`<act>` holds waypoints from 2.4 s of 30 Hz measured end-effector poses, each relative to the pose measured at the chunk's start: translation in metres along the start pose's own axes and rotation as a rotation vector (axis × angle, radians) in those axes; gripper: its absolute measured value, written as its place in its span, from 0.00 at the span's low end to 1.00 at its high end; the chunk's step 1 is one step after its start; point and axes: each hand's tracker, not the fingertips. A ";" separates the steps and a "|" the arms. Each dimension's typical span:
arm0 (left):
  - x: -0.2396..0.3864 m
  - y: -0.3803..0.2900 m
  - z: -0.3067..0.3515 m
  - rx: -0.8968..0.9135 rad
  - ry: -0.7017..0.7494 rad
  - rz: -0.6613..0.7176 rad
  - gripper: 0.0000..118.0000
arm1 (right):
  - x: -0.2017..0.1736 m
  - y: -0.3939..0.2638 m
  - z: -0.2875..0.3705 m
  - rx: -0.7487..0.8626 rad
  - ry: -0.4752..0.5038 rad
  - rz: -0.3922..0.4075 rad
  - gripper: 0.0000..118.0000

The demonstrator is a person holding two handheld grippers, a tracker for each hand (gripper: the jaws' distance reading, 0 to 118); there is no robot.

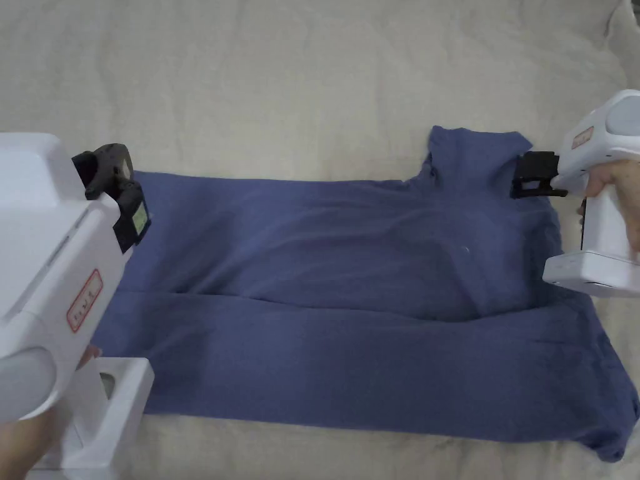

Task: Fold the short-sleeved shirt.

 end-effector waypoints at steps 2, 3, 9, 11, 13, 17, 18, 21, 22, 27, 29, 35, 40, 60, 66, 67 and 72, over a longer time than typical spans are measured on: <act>0.000 -0.001 -0.004 -0.006 -0.001 -0.004 0.00 | -0.002 -0.001 -0.006 -0.001 -0.010 -0.003 0.79; 0.001 -0.001 -0.004 -0.007 -0.001 -0.004 0.00 | -0.003 0.001 -0.010 0.002 -0.016 -0.005 0.78; 0.001 -0.007 -0.014 -0.035 0.002 -0.006 0.00 | 0.000 0.007 -0.028 0.000 -0.036 -0.044 0.21; 0.001 -0.009 -0.019 -0.048 0.006 -0.006 0.00 | 0.001 0.007 -0.032 0.002 -0.035 -0.057 0.03; 0.000 -0.010 -0.023 -0.057 0.007 -0.001 0.00 | 0.001 0.007 -0.034 -0.001 -0.024 -0.062 0.02; -0.002 -0.009 -0.030 -0.072 0.008 0.017 0.04 | -0.003 0.004 -0.033 0.013 -0.033 -0.004 0.01; -0.003 -0.008 -0.032 -0.078 0.005 0.023 0.10 | -0.003 0.003 -0.031 0.018 -0.029 0.003 0.01; -0.008 0.003 -0.043 -0.140 -0.022 0.071 0.35 | -0.001 0.005 -0.024 0.032 -0.012 0.014 0.01; -0.012 0.008 -0.051 -0.176 -0.030 0.091 0.40 | -0.001 0.005 -0.021 0.039 -0.011 0.018 0.01; -0.033 0.033 -0.098 -0.325 -0.015 0.114 1.00 | 0.000 0.007 -0.010 0.059 0.004 0.026 0.01; -0.043 0.043 -0.121 -0.383 -0.039 0.101 1.00 | -0.001 0.007 -0.008 0.063 0.006 0.033 0.01; -0.067 0.050 -0.198 -0.563 0.000 0.103 1.00 | -0.002 0.005 -0.007 0.070 0.012 0.031 0.01; -0.071 0.020 -0.252 -0.735 0.053 -0.009 1.00 | -0.004 0.005 -0.010 0.067 0.005 0.039 0.01; -0.064 -0.012 -0.281 -0.780 0.068 -0.014 0.00 | -0.002 0.004 -0.017 0.053 -0.003 0.065 0.01; -0.082 0.011 -0.258 -0.643 0.019 0.072 0.00 | 0.003 0.002 0.008 0.115 0.011 0.054 0.01; -0.079 0.022 -0.234 -0.612 0.005 0.088 0.00 | 0.005 0.002 0.016 0.121 0.026 0.046 0.01; -0.092 0.047 -0.185 -0.509 -0.026 0.198 0.00 | 0.018 -0.009 0.065 0.210 0.080 0.016 0.01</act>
